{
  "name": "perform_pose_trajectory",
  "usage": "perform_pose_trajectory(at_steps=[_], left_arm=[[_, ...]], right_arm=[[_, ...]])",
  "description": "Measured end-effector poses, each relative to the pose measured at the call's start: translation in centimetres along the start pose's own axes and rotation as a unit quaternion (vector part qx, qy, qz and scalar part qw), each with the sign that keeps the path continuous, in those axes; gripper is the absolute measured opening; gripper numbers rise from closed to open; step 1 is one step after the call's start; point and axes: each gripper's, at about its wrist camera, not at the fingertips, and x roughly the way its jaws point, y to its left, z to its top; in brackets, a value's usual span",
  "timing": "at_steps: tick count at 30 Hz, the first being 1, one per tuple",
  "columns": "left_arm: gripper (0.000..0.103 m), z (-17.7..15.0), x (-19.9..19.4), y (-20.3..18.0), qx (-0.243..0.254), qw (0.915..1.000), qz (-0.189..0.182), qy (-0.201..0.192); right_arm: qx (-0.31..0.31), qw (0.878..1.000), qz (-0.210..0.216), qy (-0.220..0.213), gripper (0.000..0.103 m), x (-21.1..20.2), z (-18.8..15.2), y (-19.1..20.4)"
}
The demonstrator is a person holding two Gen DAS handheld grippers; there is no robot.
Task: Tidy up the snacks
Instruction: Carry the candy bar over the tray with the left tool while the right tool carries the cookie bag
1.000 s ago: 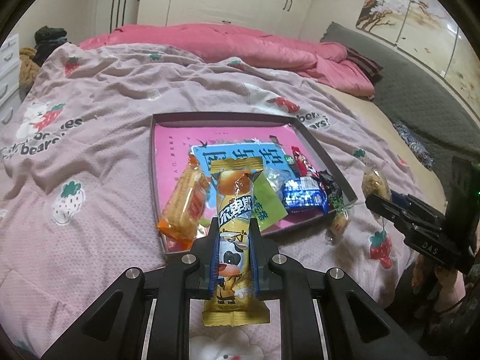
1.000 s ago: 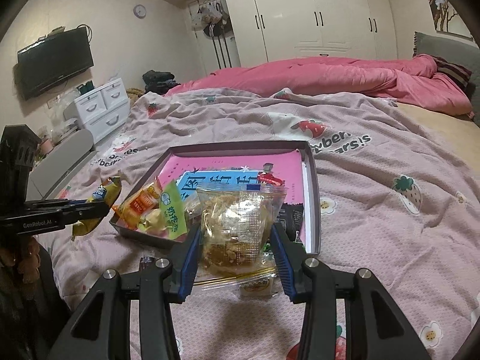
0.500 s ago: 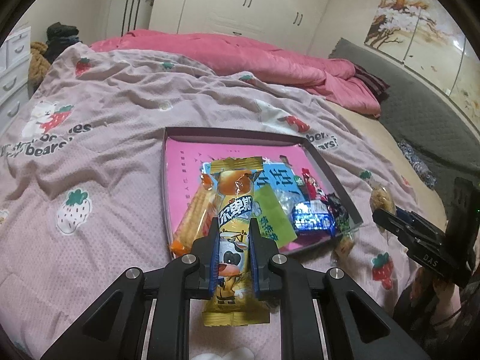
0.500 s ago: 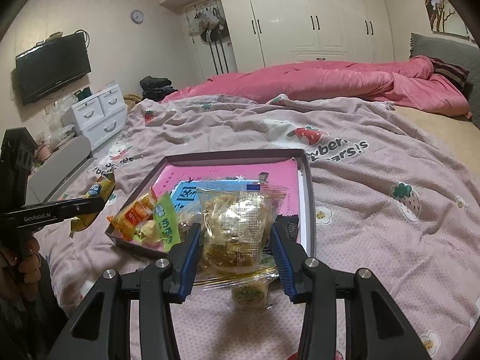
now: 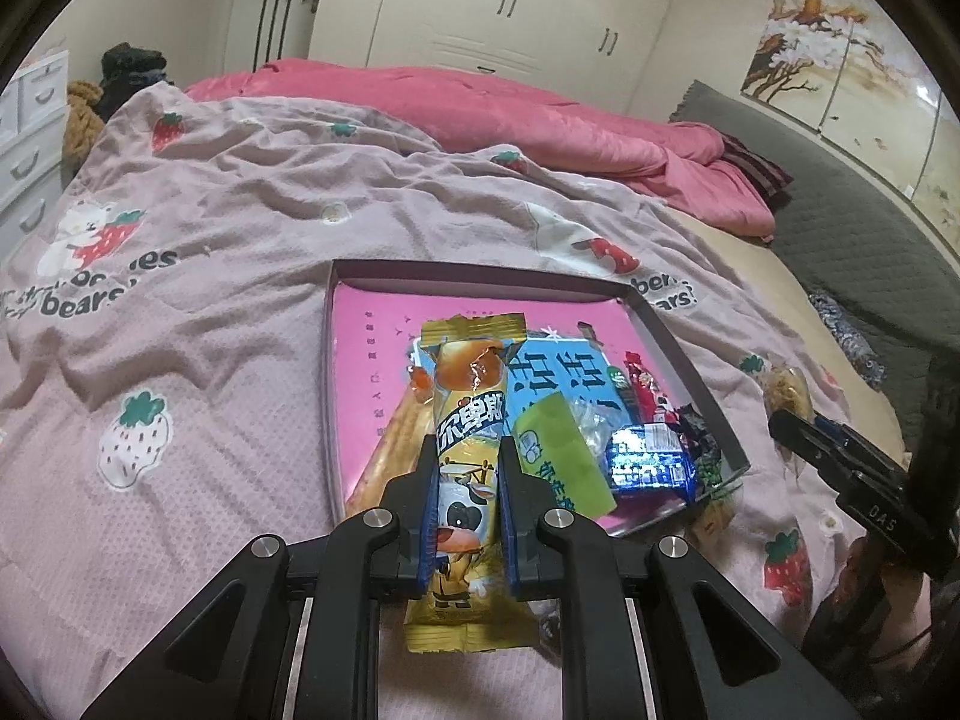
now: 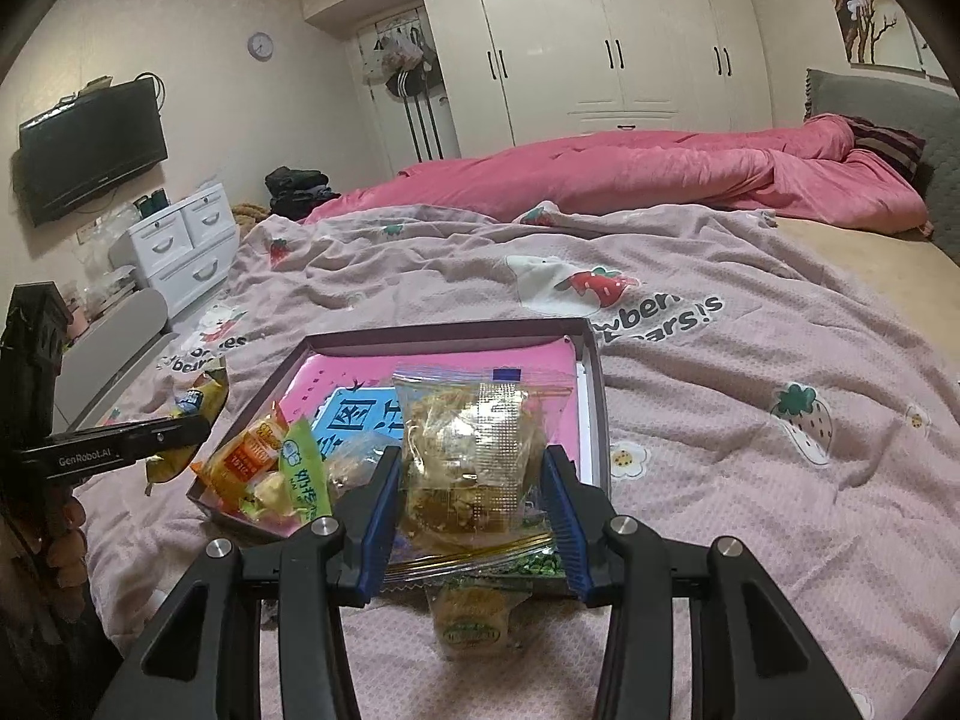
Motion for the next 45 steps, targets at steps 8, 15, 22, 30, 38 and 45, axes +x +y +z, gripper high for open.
perform_pose_trajectory(at_steps=[8,15,22,30,38,45], left_arm=[[0.017,-0.1,1.0,-0.5,0.012,0.9999,-0.004,0.005],[0.017,-0.1,2.1,-0.9,0.018,0.9998,-0.005,0.011],[0.017,-0.2,3.4,-0.8,0.019,0.9995,0.001,0.024],[0.017,-0.1,4.6,-0.9,0.026,0.9991,0.000,0.034],[0.017,-0.2,5.4,-0.9,0.033,0.9985,0.001,0.043],[0.017,-0.4,5.7,-1.1,0.040,0.9981,0.002,0.047]], right_arm=[[-0.003,1.000,-0.001,0.002,0.046,1.0,0.4,0.0],[-0.008,1.000,-0.001,0.004,0.046,2.1,0.7,-0.1],[-0.013,1.000,-0.003,0.008,0.046,2.9,0.8,0.0],[-0.013,1.000,-0.010,0.010,0.046,3.4,0.9,-0.2],[-0.006,1.000,-0.017,0.016,0.046,4.0,0.8,-0.7],[-0.014,0.999,-0.016,0.029,0.046,4.8,0.5,-0.3]])
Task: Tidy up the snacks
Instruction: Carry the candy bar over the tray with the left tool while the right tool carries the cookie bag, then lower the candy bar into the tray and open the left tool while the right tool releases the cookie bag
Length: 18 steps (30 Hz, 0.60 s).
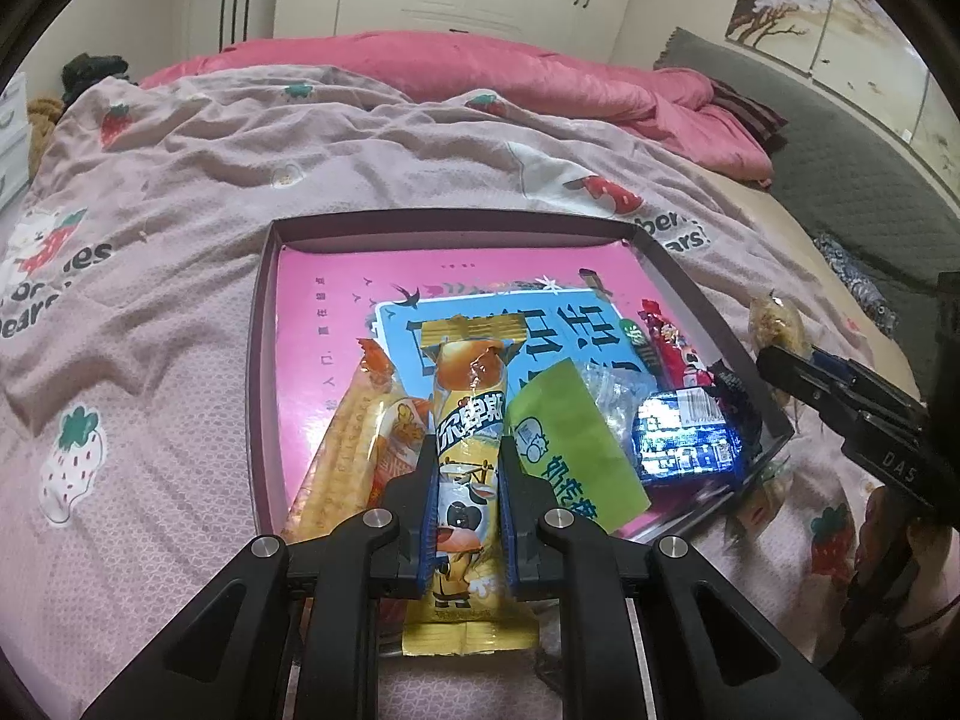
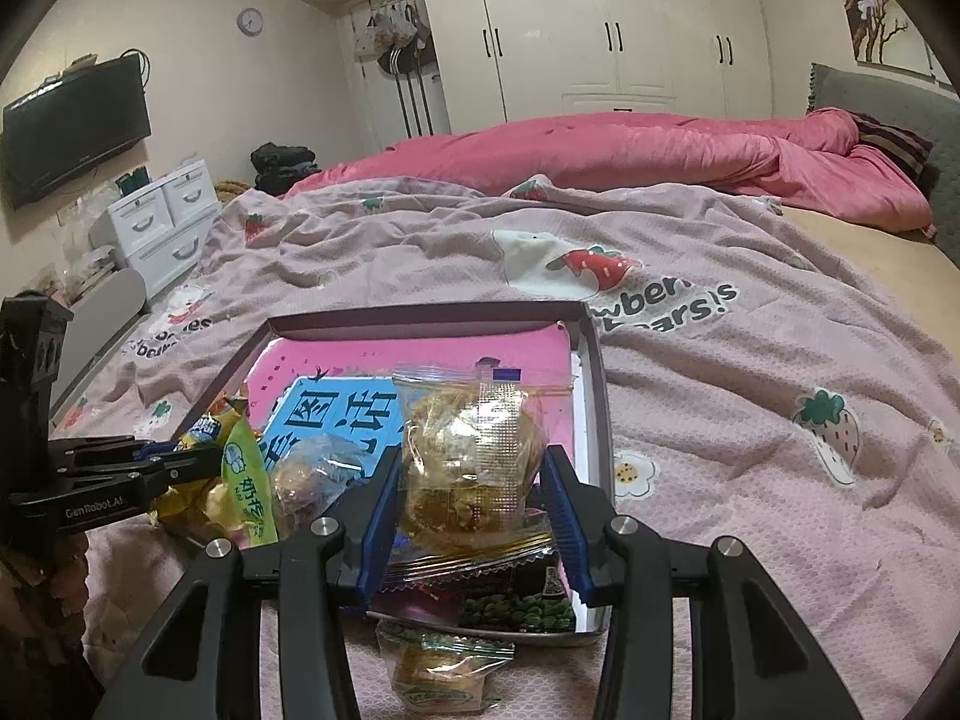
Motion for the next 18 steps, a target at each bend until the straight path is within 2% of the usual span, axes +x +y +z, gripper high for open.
perform_pose_trajectory(at_steps=[18], left_arm=[[0.017,-0.1,0.2,0.3,-0.006,1.0000,0.003,0.005]], right_arm=[[-0.032,0.999,0.011,0.032,0.046,1.5,-1.1,1.7]])
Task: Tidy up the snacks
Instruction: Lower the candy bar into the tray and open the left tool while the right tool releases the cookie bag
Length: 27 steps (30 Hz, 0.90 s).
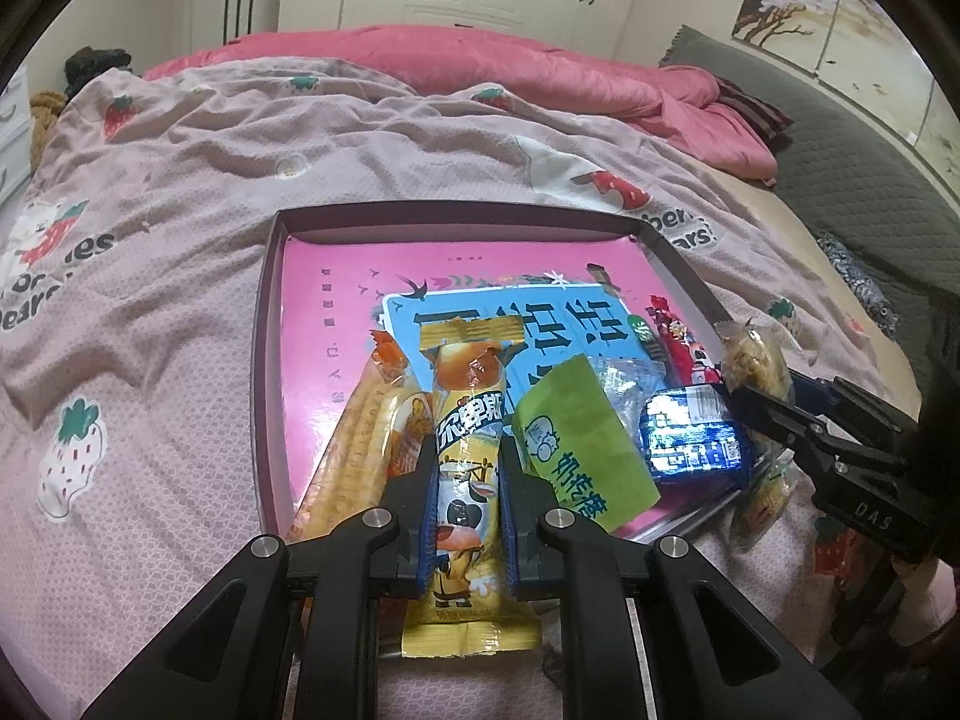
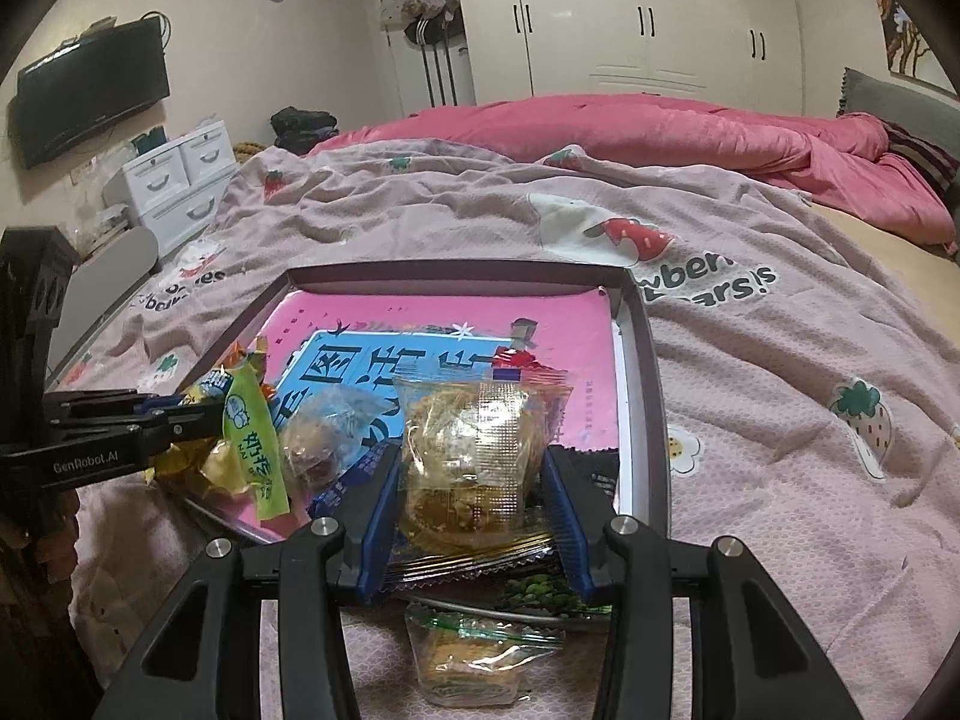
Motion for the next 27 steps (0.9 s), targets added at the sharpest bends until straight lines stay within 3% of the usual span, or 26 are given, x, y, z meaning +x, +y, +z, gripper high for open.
perform_pose_trajectory(at_steps=[27], left_arm=[[0.018,-0.01,0.19,0.33,-0.006,1.0000,0.002,0.004]], right_arm=[[0.015,1.000,0.011,-0.004,0.047,0.61,0.15,-0.48]])
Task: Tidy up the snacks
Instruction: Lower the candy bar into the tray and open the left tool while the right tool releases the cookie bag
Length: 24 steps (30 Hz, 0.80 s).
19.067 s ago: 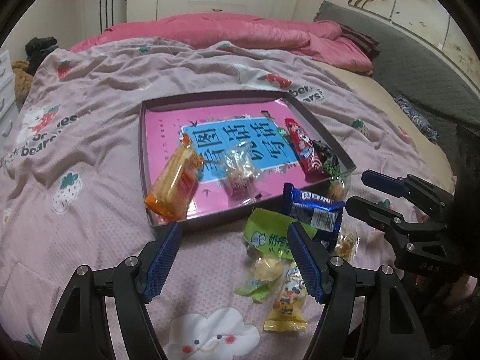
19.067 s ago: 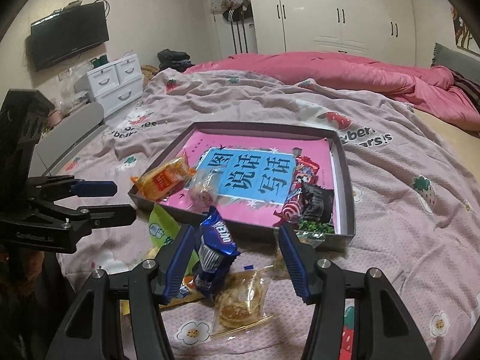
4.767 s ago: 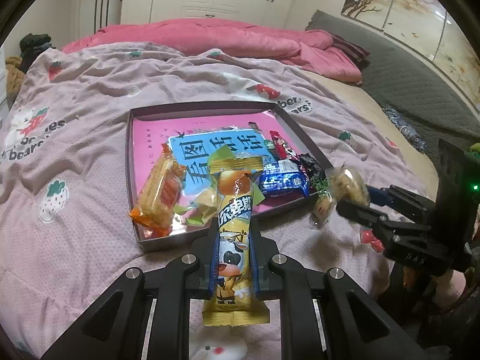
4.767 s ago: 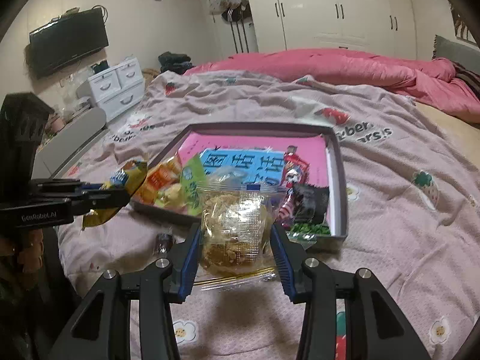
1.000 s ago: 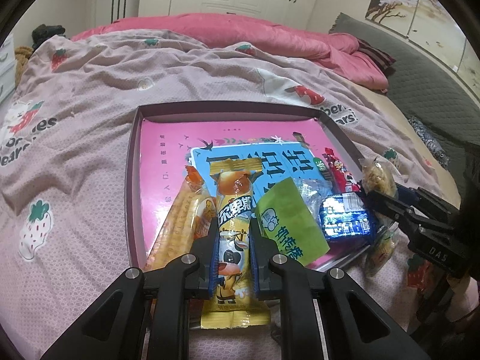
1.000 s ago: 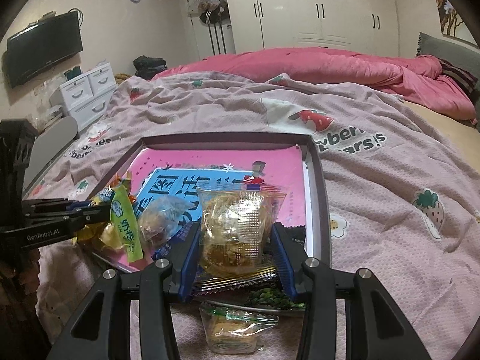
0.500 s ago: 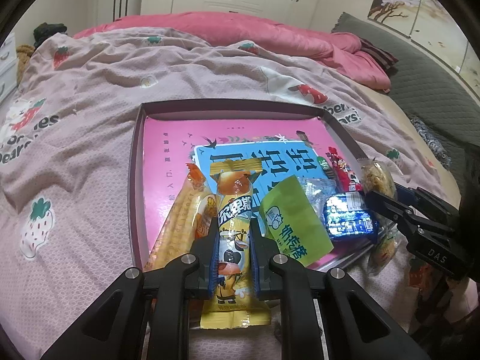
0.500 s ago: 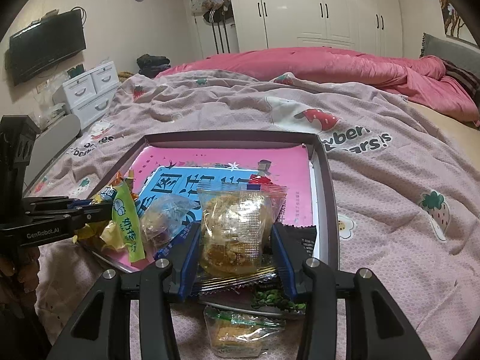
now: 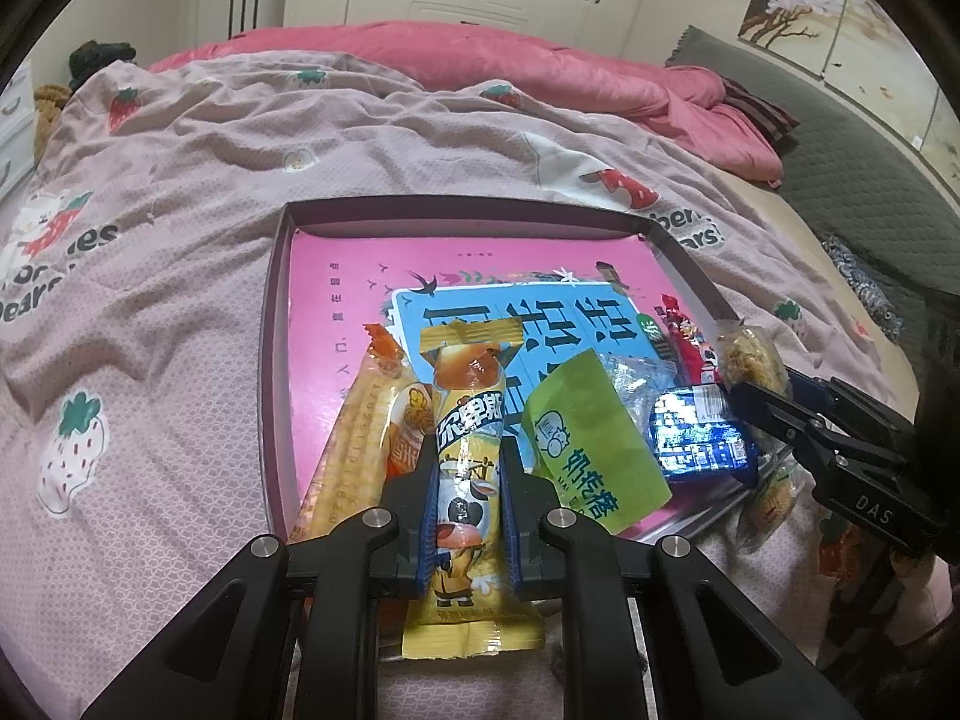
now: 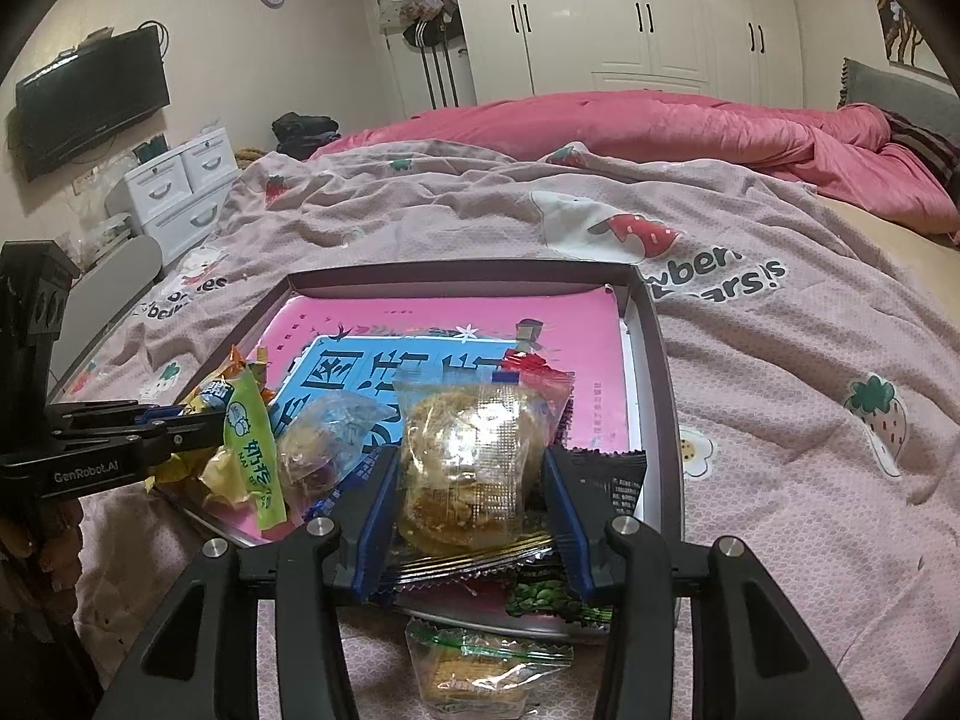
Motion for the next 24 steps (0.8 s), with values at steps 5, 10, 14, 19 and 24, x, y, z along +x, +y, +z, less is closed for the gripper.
perform_pose_trajectory(at_steps=[5,10,14,19,24], left_arm=[[0.018,0.01,0.01,0.12,-0.005,1.0000,-0.003,0.001],[0.020,-0.01,0.04,0.13,-0.007,1.0000,-0.004,0.002],[0.022,0.00,0.09,0.13,-0.007,1.0000,-0.004,0.003],[0.025,0.02,0.07,0.23,-0.009,0.9999,-0.004,0.003],[0.033,0.05,-0.09,0.10,-0.007,1.0000,-0.006,0.001]], right_arm=[[0.000,1.000,-0.002,0.000,0.047,-0.04,0.02,-0.07],[-0.001,1.000,-0.003,-0.001,0.048,-0.12,0.08,-0.13],[-0.004,1.000,-0.008,-0.003,0.051,-0.23,0.13,-0.16],[-0.005,1.000,-0.011,-0.004,0.052,-0.33,0.13,-0.16],[-0.010,1.000,-0.014,-0.004,0.052,-0.47,0.18,-0.04]])
